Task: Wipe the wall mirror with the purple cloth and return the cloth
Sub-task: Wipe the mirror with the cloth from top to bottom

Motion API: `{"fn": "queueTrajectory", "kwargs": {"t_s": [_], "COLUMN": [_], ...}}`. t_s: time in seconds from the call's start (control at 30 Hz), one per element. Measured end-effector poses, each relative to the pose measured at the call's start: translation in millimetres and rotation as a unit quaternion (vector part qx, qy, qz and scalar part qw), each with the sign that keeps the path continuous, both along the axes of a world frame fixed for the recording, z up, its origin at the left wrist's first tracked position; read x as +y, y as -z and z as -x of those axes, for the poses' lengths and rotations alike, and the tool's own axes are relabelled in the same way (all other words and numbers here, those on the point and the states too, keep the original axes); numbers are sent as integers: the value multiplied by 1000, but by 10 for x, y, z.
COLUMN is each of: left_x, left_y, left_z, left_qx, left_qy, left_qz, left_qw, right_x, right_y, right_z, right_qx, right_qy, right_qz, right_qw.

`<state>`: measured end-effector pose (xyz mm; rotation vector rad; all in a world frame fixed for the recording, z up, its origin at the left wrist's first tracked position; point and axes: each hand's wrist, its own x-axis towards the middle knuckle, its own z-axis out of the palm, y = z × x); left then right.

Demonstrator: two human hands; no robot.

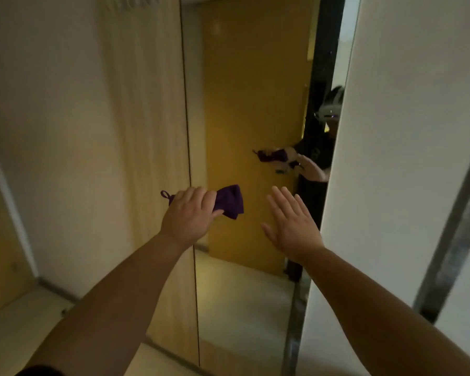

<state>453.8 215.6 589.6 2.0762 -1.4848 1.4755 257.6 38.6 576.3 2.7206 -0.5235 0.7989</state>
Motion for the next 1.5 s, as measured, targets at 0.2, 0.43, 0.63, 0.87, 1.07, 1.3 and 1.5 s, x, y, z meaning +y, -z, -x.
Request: {"fn": "queueTrajectory", "kwargs": {"t_s": [0.2, 0.43, 0.63, 0.87, 1.07, 1.3, 1.5], "left_x": [-150, -695, -1105, -1537, -1855, -2095, -2115], "left_y": [-755, -1783, -2493, -2734, -3029, -3773, -4373], "left_z": [-549, -1360, -1934, -2554, -2966, -3089, -3101], "left_qx": [-65, -134, -167, -152, -147, -173, -167], "left_qy": [0, -17, -10, 32, 98, 172, 169], "left_qz": [42, 96, 153, 195, 207, 250, 266], "left_qw": [997, 986, 974, 968, 962, 937, 934], "right_x": [-196, -763, -1224, -1597, -1697, -1836, -1862], "right_y": [-704, -1767, -2586, -2966, -3093, -3148, -3134], "right_z": [-687, -1693, -2212, -2577, -2782, -2869, -2876], "right_qx": [-53, -126, -143, -187, -246, -272, -267], "right_qy": [-4, -21, 18, 84, 148, 211, 227], "right_qz": [70, 144, 201, 248, 248, 260, 259], "right_qw": [996, 981, 969, 947, 925, 902, 900]}}
